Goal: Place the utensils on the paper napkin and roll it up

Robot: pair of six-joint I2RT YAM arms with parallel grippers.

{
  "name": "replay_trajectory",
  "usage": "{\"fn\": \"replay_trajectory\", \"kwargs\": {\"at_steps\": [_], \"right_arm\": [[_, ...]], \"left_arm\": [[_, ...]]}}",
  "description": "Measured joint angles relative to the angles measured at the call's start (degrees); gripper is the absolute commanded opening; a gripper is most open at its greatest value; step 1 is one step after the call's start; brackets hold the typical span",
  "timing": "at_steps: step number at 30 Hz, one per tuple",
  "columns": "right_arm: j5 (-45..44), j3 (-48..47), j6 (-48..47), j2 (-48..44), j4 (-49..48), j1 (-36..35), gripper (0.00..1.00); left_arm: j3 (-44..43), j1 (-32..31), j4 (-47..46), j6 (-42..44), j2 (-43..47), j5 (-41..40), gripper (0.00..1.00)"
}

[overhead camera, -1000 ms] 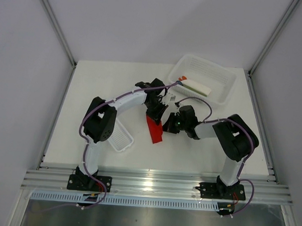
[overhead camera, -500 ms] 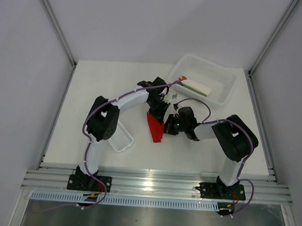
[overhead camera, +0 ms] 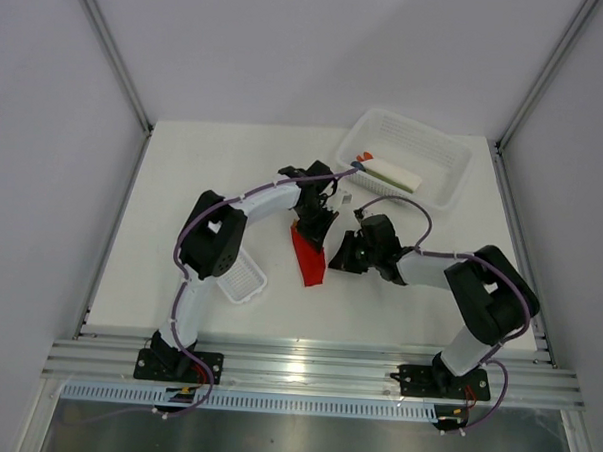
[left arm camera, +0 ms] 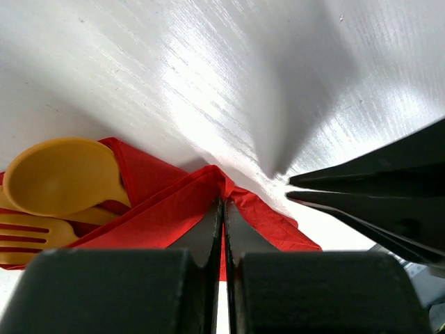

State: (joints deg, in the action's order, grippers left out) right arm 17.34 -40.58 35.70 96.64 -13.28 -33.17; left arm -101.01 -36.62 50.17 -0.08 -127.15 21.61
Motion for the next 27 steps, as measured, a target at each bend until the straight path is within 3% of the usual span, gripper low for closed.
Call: {"fn": "replay_trajectory", "kwargs": {"at_steps": [2,5,9,12,20,22,27], "right_arm": [[-2.0,0.7,-0.6,-2.5,1.7,0.0,0.20],[-3.9,2.3,-1.0,-6.4,3.1,0.0,0.33],[-4.5,3.3,-1.4,-9.9,2.8,-0.5,0.56],[-3.4,3.2,-1.7,-9.5,0.9,-1.6,0.62],[-1.0,1.0,-1.8,-2.4,-1.6,-4.3,0.62],[-0.9,0.3,-1.8,-1.4,-2.0,-4.7,0.58],[-1.2,-0.6,-1.7,0.5,-2.7,-4.9,0.37]], "left_arm": [[0.0,0.0,0.0,0.0,0.0,0.0,0.01],[0.0,0.0,0.0,0.0,0.0,0.0,0.01],[0.0,0.0,0.0,0.0,0.0,0.0,0.01],[0.0,0.0,0.0,0.0,0.0,0.0,0.01],[0.0,0.0,0.0,0.0,0.0,0.0,0.02],[0.0,0.0,0.0,0.0,0.0,0.0,0.03],[0.0,0.0,0.0,0.0,0.0,0.0,0.09]]}}
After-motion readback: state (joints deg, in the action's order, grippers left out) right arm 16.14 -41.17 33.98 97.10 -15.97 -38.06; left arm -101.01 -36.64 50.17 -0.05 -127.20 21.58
